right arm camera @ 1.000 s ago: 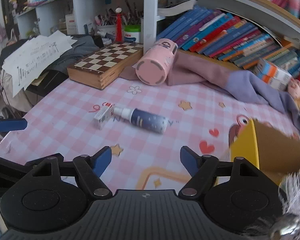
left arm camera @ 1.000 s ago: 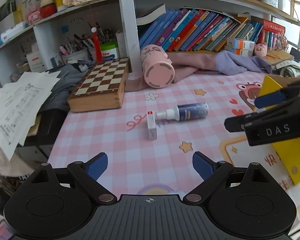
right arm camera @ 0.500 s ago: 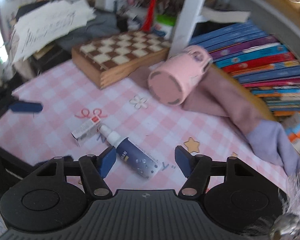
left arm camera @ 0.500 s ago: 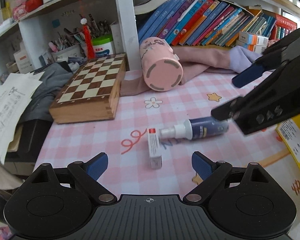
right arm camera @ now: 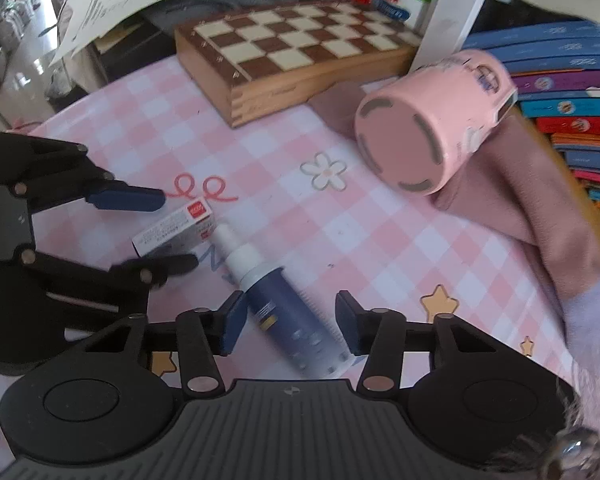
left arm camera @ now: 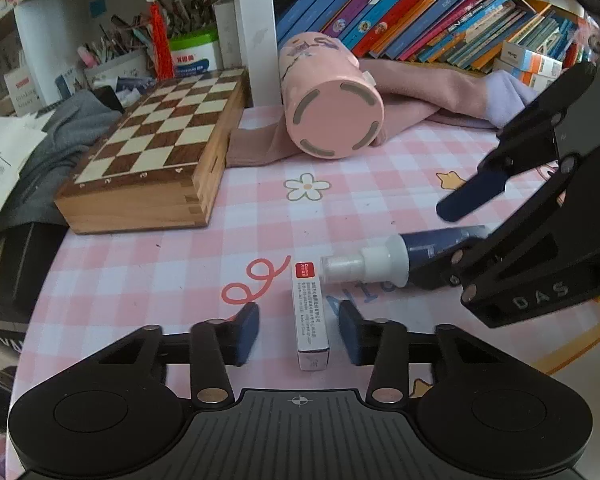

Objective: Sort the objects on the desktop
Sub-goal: 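Grasp the small white medicine box with the left gripper while the right gripper grasps the spray bottle, then lift and carry the medicine box and spray bottle with both grippers to the yellow box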

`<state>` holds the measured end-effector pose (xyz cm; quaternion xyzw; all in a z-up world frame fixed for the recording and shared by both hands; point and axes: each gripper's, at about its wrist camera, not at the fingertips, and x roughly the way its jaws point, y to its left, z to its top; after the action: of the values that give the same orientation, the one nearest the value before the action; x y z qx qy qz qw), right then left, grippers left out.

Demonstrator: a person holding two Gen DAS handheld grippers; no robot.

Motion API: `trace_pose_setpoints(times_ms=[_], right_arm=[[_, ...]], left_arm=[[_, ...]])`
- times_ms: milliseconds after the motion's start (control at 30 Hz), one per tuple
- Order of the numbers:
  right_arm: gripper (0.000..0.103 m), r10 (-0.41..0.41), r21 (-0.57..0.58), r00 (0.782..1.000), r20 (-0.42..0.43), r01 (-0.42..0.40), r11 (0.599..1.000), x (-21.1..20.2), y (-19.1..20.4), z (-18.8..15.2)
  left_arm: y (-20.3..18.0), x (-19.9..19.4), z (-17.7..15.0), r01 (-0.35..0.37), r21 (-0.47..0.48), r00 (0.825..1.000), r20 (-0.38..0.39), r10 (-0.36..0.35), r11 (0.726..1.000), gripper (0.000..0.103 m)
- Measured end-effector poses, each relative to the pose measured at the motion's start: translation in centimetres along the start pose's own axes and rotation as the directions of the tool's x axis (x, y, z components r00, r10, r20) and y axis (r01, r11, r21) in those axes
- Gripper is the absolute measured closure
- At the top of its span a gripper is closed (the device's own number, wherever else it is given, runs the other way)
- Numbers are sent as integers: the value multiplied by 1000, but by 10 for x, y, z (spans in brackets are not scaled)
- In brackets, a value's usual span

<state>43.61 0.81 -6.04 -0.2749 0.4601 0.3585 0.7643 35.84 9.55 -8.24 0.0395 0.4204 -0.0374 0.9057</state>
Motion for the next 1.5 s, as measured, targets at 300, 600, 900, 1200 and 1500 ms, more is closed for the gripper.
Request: trace_pose_setpoints(times_ms=[300, 600, 900, 1200, 1500], right_arm=[[65, 51, 91, 998, -49, -46, 995, 17, -12, -4], [72, 43, 246, 999, -30, -34, 969, 14, -13, -13], [73, 18, 324, 1000, -11, -14, 946, 3, -11, -19], [73, -17, 407, 997, 69, -13, 913, -39, 0, -34], [73, -34, 463, 986, 164, -46, 885, -97, 28, -65]], left_arm=[[1, 7, 2, 22, -24, 1000, -3, -22, 999, 90], [-1, -3, -1, 28, -33, 1000, 11, -28, 999, 90], [3, -31, -3, 29, -45, 999, 38, -27, 999, 90], [-1, -71, -9, 52, -46, 994, 94, -48, 998, 90], [-2, -118, -26, 118, -79, 982, 155, -105, 990, 90]])
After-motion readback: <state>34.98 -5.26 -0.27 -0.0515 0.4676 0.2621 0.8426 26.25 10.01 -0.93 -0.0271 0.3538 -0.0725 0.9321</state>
